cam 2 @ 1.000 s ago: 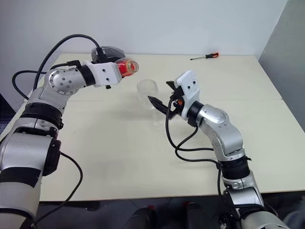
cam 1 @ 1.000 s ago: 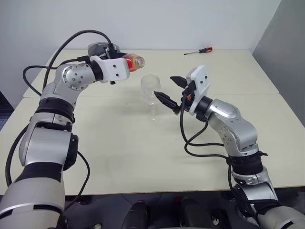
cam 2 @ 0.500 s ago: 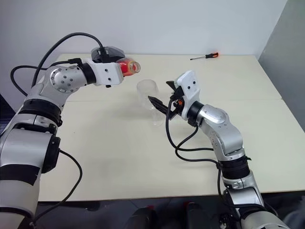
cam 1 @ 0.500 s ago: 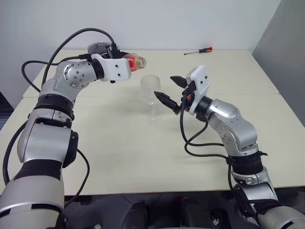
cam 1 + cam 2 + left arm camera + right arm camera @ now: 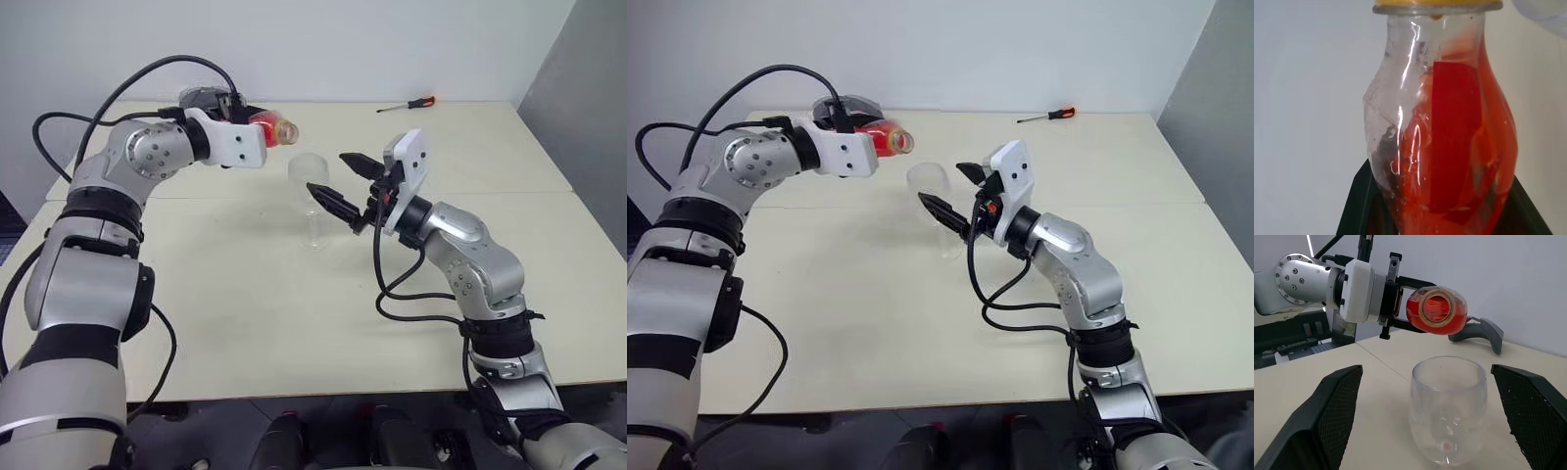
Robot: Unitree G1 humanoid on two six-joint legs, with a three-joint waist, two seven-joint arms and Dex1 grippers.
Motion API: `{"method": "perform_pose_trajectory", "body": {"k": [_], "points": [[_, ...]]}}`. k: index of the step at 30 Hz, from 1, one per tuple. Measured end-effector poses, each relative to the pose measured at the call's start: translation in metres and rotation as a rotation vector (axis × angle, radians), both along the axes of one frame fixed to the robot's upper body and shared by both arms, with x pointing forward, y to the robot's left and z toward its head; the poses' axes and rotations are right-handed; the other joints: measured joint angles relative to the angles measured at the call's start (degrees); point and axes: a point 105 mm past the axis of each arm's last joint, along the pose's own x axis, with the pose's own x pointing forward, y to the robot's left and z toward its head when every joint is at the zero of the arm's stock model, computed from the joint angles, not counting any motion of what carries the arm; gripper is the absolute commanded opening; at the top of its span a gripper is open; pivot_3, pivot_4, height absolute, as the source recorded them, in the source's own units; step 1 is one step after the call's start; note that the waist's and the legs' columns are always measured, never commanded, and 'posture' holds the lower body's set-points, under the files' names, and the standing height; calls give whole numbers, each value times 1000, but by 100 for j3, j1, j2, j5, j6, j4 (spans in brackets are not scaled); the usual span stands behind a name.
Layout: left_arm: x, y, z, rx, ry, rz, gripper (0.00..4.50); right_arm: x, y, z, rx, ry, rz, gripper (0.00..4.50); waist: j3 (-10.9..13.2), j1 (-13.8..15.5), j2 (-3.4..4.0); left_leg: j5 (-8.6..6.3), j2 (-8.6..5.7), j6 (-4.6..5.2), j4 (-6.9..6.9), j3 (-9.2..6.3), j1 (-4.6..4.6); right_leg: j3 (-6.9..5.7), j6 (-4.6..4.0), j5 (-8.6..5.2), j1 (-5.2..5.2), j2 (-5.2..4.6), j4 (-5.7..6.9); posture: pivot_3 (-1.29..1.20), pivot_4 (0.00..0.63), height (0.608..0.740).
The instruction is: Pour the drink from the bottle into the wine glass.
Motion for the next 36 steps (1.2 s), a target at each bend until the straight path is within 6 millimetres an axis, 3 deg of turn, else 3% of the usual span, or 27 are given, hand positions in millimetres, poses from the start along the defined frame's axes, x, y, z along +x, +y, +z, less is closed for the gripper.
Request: {"method": "perform_pose_trajectory", "body": {"k": [9,18,36], "points": [[1,-1,-4,42,-9,0,1276,1,-3,4,20,-10,-10,4500,0,-1,0,0,0,0,0,1,0,1,0,0,-2,0,3,0,150,740],[-1,-2,6,87,-77,-9,1276,-1,-3,6,25,-25,-9,4500,0,-3,0,0,-1,0,0,4,0,2,0,0,-6,0,8,0,150,740],[0,10,4,137,-95,32,1276,-1,-3,6,20,-31,-8,4500,0,-5,0,0,-2,0,1,19,-6,2,1,-1,-31,-2,36,0,150,740]]}}
